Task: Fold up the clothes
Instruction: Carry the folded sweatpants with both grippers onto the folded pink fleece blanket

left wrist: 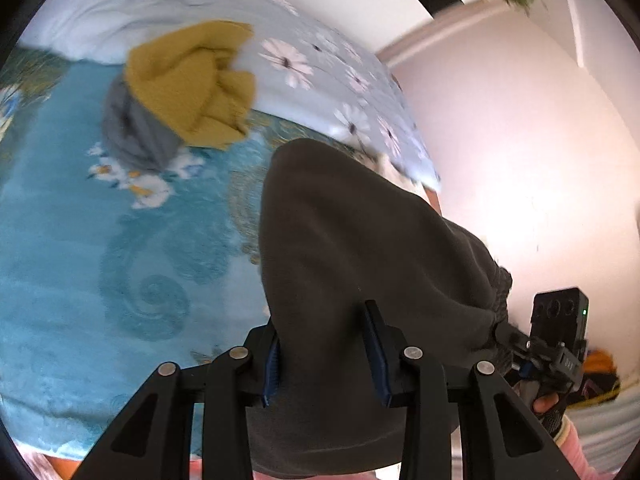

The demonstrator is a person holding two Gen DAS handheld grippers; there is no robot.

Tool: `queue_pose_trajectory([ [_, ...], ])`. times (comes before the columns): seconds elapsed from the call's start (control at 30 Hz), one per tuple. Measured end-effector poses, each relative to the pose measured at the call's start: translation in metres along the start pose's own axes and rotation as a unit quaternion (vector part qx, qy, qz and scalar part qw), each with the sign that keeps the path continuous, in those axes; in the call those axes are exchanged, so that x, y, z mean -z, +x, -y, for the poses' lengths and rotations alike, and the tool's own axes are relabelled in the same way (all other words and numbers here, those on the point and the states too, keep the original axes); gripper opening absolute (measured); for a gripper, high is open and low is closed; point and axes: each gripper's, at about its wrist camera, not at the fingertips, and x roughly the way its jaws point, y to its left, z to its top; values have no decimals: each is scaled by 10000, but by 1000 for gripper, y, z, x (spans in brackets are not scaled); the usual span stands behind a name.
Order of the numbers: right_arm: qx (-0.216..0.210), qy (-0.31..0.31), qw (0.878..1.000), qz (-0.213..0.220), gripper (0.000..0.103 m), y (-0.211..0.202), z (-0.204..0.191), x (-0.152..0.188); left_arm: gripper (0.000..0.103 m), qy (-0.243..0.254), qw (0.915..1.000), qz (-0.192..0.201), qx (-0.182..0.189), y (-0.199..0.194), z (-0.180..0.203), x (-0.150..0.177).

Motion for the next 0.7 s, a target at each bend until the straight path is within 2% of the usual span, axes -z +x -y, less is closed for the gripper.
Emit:
queue_pose_trajectory([
  [0.2, -125, 173, 9989, 416, 66, -46, 47, -14, 38, 334, 9989, -311, 97, 38, 50, -9],
  [0.33, -241, 268, 9981, 506, 66, -74, 98, -40, 38, 476, 9981, -380, -57, 97, 97, -25],
  [0.53, -311, 319, 9982, 414, 66, -119, 187, -110, 38, 273, 9972, -615, -338, 196, 168, -50],
  [0.7, -423, 347, 9982, 245, 66, -151, 255, -171, 38, 8, 9953, -811, -532, 261, 200, -83],
])
